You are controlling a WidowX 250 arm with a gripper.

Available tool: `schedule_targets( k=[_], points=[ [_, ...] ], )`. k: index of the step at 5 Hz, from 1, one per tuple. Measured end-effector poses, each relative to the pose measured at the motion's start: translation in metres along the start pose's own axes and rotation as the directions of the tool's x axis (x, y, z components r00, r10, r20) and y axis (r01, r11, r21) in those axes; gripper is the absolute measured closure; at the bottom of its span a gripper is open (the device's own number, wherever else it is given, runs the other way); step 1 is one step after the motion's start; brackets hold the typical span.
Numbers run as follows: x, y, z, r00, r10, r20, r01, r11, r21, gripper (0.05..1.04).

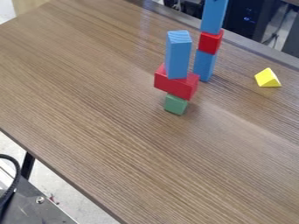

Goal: Take the blue block off of the red block and place it to the right

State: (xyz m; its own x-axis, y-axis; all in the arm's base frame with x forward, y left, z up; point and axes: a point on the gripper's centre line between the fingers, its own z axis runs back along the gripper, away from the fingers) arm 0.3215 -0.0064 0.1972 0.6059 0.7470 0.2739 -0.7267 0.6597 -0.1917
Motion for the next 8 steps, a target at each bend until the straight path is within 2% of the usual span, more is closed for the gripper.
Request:
schedule_targets(
  k=[2,4,5,6,8],
  points=[
    [0.0,-0.004,-0.022,0.999,-0.03,-0.04,0.032,0.999,0.041,0.083],
    [0.012,-0.021,-0.021,0.994,-0.103,-0.024,0.103,0.995,0.007,0.083],
    [0.018,-0.028,-0.015,0.984,-0.176,0.001,0.176,0.984,-0.012,0.083],
    [0.024,-0.03,-0.014,0.962,-0.272,0.026,0.273,0.962,-0.007,0.083],
    [0.026,-0.03,-0.021,0.903,-0.429,0.013,0.429,0.903,0.003,0.083]
  ],
)
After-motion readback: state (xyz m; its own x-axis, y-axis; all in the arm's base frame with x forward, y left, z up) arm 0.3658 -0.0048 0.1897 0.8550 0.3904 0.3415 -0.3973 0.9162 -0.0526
